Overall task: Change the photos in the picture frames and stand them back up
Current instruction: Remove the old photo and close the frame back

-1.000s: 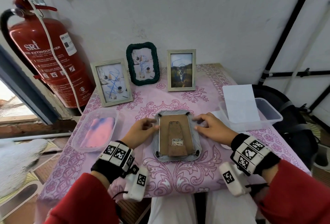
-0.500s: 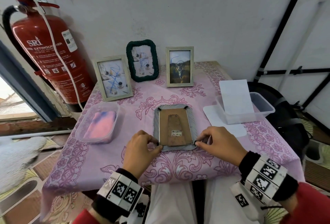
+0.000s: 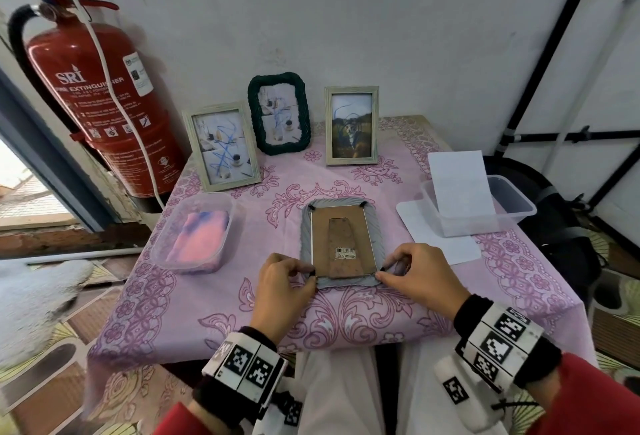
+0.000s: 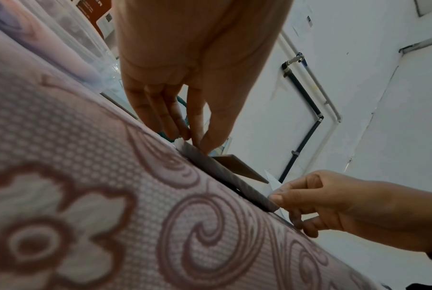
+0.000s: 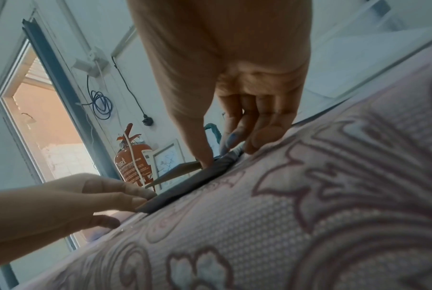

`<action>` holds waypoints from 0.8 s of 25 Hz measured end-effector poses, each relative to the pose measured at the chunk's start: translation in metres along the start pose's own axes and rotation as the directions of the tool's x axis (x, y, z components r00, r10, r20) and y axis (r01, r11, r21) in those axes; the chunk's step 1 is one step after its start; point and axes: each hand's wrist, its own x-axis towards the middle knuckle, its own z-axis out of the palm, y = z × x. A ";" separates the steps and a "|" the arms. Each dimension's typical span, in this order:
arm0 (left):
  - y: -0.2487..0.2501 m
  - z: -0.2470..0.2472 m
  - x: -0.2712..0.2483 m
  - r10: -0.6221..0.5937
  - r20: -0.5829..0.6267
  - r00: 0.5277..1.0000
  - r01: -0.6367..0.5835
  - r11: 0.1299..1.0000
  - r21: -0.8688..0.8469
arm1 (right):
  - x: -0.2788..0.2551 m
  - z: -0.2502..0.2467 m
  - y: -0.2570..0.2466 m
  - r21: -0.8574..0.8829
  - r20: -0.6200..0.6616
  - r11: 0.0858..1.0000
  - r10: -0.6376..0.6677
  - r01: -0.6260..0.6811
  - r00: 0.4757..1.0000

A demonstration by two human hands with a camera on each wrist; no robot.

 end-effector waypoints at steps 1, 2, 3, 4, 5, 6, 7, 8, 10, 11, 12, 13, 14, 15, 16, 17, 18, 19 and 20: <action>0.000 0.000 0.000 0.007 0.000 1.000 -0.007 1.000 -0.001 | 0.000 0.000 0.000 0.009 -0.012 0.999 -0.043 0.044 0.999; 0.000 0.001 0.000 0.013 0.000 1.000 -0.013 1.000 -0.003 | -0.001 0.001 0.000 0.013 -0.017 0.996 -0.086 0.086 0.996; 0.000 0.000 0.000 0.015 -0.002 1.000 -0.015 1.000 -0.004 | -0.002 0.001 0.000 0.005 -0.016 0.993 -0.119 0.119 0.993; -0.001 -0.001 0.000 0.010 -0.003 1.000 -0.010 1.000 -0.009 | -0.002 0.001 0.000 -0.017 -0.013 0.990 -0.143 0.143 0.990; -0.002 -0.002 0.001 0.001 -0.001 1.000 -0.001 1.000 -0.013 | -0.003 0.001 -0.001 -0.048 -0.010 0.986 -0.161 0.160 0.987; -0.004 -0.004 0.001 -0.007 0.006 1.000 0.007 1.000 -0.015 | -0.003 0.001 -0.002 -0.078 -0.005 0.982 -0.175 0.174 0.985; -0.005 -0.006 0.002 -0.010 0.020 1.000 0.010 1.000 -0.011 | -0.003 0.001 -0.004 -0.098 0.004 0.978 -0.184 0.183 0.983; -0.006 -0.007 0.003 -0.008 0.037 0.999 0.008 1.000 -0.003 | -0.002 0.001 -0.005 -0.105 0.014 0.977 -0.186 0.187 0.982; -0.007 -0.009 0.004 0.004 0.062 0.998 -0.004 1.000 0.006 | -0.001 0.001 -0.008 -0.086 0.028 0.981 -0.173 0.174 0.985; -0.007 -0.009 0.005 0.008 0.070 0.998 -0.008 1.000 0.005 | -0.001 0.002 -0.009 -0.059 0.024 0.986 -0.154 0.155 0.988; -0.008 -0.009 0.006 0.011 0.079 0.997 -0.011 1.000 0.005 | -0.001 0.003 -0.010 -0.018 0.012 0.991 -0.130 0.130 0.991; -0.008 -0.009 0.006 0.013 0.087 0.996 -0.014 1.000 0.009 | -0.001 0.004 -0.011 0.030 -0.004 0.994 -0.107 0.107 0.994; -0.008 -0.009 0.006 0.014 0.091 0.996 -0.015 1.000 0.014 | -0.002 0.005 -0.011 0.071 -0.018 0.993 -0.093 0.094 0.996; -0.008 -0.009 0.007 0.014 0.091 0.996 -0.015 1.000 0.014 | -0.003 0.005 -0.011 0.099 -0.025 0.991 -0.089 0.091 0.996; -0.009 -0.009 0.007 0.015 0.089 0.996 -0.016 1.000 0.010 | -0.003 0.005 -0.012 0.118 -0.025 0.989 -0.092 0.094 0.995; -0.009 -0.009 0.007 0.019 0.087 0.996 -0.020 1.000 0.005 | -0.004 0.004 -0.012 0.132 -0.020 0.986 -0.098 0.099 0.995; -0.009 -0.010 0.008 0.025 0.085 0.996 -0.025 1.000 0.004 | -0.004 0.003 -0.013 0.143 -0.012 0.984 -0.103 0.104 0.995; -0.008 -0.010 0.008 0.031 0.087 0.996 -0.032 0.999 0.006 | -0.003 0.001 -0.013 0.151 -0.002 0.983 -0.107 0.106 0.994; -0.008 -0.011 0.008 0.034 0.092 0.995 -0.035 0.999 0.007 | -0.003 -0.001 -0.013 0.150 0.011 0.983 -0.109 0.106 0.994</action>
